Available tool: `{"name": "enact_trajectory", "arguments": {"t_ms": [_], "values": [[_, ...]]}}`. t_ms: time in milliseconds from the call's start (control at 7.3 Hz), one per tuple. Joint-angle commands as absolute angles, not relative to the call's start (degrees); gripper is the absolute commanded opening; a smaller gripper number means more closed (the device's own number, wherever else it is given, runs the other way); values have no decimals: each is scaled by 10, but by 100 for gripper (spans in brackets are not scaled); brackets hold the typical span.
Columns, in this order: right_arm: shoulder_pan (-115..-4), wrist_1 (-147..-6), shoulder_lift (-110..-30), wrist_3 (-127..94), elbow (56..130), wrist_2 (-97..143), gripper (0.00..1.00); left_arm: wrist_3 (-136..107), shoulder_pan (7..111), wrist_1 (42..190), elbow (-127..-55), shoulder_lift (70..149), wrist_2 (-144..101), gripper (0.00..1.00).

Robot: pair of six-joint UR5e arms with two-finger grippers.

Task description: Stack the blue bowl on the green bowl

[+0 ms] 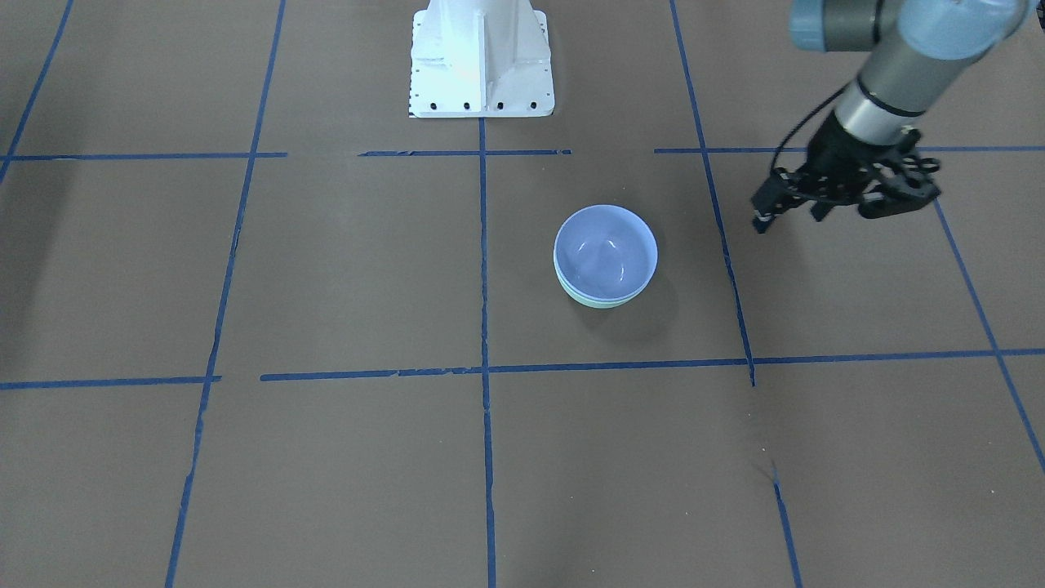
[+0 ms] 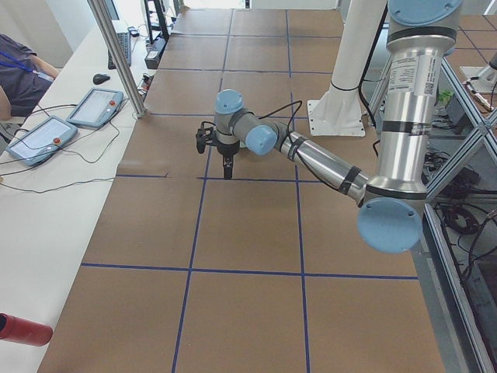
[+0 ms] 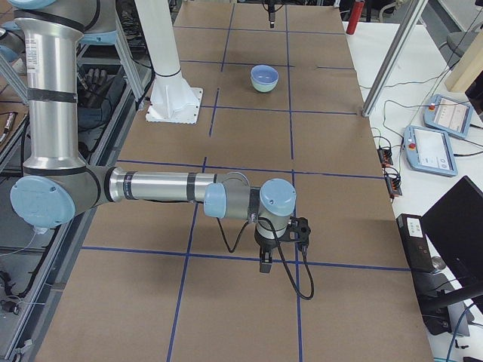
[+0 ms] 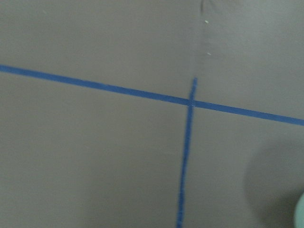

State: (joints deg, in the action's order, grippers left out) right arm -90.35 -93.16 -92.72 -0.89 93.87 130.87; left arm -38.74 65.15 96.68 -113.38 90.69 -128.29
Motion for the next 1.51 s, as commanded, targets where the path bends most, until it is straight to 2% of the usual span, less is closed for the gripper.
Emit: {"name": "enact_trajectory", "arguments": {"t_ms": [0, 411, 1370], "values": [[-904, -932, -926, -9, 939, 1309, 100, -104, 778, 965, -1094, 820, -1302, 100], [-904, -932, -927, -10, 939, 1309, 100, 64, 910, 964, -1039, 774, -1302, 100], [-904, -932, -927, -10, 939, 1309, 100, 65, 922, 969, -1012, 767, -1362, 100]]}}
